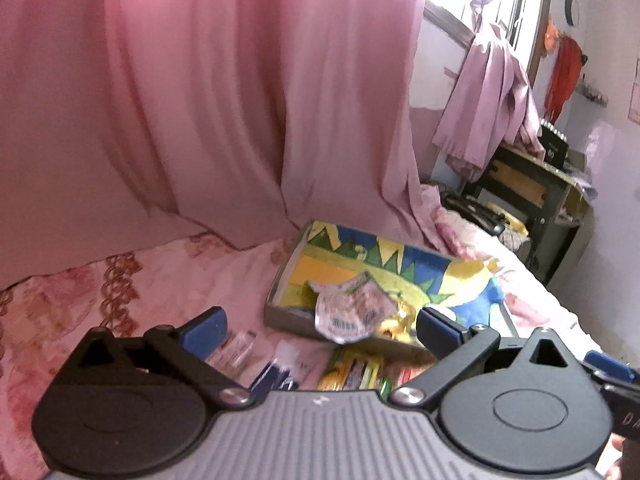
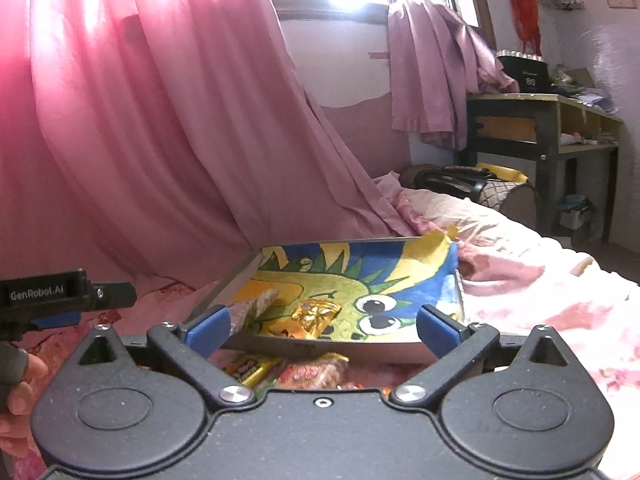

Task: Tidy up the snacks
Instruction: 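Open and withdraw both tools from the tray back toward the snack pile, then move right tool to the rice cracker bag while left tool approaches the green sausage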

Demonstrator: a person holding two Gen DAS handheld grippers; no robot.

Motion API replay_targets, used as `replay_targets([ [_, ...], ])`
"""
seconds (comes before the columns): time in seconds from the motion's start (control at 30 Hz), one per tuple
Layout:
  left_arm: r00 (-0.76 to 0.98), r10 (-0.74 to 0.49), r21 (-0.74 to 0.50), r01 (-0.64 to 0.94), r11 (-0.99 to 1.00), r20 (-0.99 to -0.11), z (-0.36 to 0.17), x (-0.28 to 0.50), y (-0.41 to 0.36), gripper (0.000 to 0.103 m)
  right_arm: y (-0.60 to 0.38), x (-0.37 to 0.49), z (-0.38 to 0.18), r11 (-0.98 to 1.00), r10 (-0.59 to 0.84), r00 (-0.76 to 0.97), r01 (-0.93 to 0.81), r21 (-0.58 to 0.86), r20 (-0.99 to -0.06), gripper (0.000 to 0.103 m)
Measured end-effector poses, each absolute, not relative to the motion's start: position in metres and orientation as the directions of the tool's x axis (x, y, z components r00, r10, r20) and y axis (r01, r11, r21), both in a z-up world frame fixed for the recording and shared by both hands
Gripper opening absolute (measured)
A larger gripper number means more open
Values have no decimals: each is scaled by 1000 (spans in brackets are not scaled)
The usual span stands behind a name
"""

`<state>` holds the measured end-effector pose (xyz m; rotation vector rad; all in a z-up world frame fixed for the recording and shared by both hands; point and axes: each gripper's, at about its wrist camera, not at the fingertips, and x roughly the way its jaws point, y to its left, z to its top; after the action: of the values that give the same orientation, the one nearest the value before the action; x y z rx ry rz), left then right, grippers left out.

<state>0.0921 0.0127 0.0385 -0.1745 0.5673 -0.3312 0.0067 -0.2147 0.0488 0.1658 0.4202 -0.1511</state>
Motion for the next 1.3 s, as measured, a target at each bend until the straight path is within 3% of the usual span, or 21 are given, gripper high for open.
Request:
replay_targets([
  [0.4,746,-322,-119,314,942,-582,29,48,1,103,-217,-43,44,960,-149,833,251,123,-533,102],
  [0.83,690,-279,-7,369,929,-668,11,42,-20,103,-218,-40,26,951,-146,745,287,116,-650,102],
  [1.3,632,-209,22,337,941,-746,-5,52,-21,103,-221,-26,15,953,-115,671,282,109,-733,102],
])
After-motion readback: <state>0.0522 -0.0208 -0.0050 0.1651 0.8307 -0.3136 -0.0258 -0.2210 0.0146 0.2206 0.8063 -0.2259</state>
